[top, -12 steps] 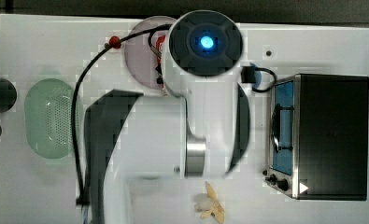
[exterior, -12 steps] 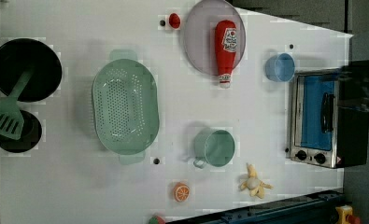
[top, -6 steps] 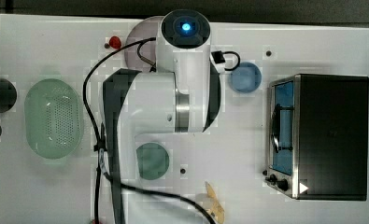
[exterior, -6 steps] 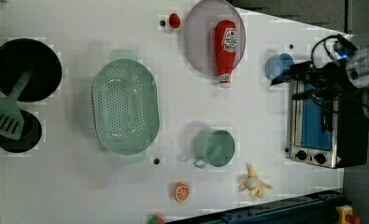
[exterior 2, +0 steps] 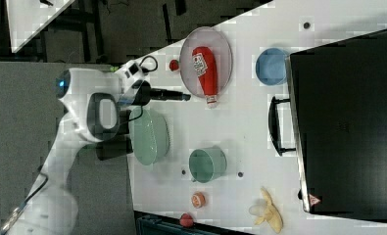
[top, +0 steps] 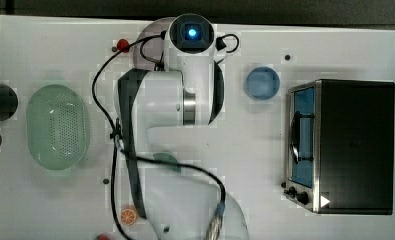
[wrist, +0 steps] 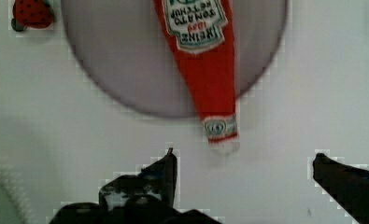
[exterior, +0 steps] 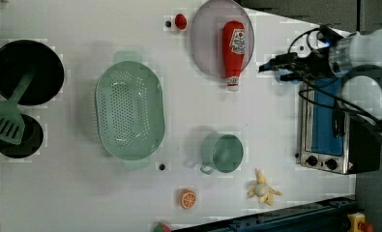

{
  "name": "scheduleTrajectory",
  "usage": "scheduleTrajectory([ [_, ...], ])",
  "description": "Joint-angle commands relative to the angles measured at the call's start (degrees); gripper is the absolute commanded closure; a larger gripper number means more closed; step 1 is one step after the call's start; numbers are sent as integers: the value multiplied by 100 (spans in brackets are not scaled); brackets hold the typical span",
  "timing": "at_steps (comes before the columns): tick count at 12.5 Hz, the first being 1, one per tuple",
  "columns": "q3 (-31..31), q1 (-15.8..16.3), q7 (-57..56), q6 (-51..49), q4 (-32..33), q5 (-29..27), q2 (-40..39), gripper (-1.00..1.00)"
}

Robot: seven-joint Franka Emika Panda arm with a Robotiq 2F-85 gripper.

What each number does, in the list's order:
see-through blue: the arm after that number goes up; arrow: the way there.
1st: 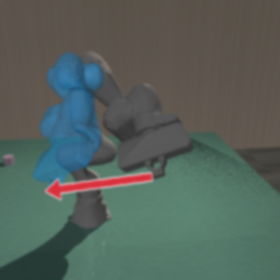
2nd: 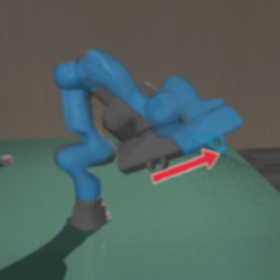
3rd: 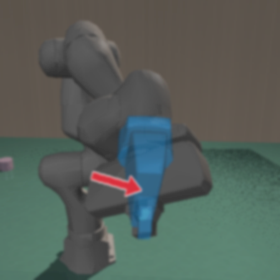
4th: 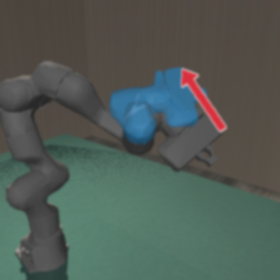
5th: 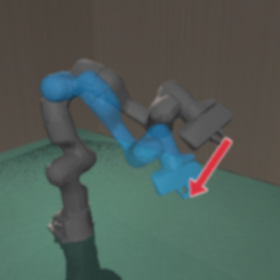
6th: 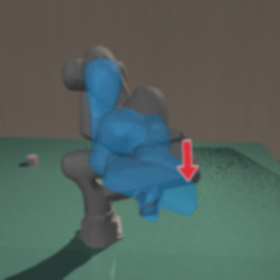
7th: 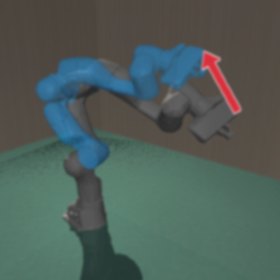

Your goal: Pick ketchup from plate and place it on table.

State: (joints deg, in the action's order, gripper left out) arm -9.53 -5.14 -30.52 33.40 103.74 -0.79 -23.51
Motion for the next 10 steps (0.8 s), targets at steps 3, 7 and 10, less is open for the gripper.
scheduleTrajectory([
  [3,11,151,-441,195,-709,443,-833,-100],
  [7,14,216,-452,539,-1068,646,-1478,-100],
  [10,15,238,-452,1306,-1062,689,-1780,-100],
])
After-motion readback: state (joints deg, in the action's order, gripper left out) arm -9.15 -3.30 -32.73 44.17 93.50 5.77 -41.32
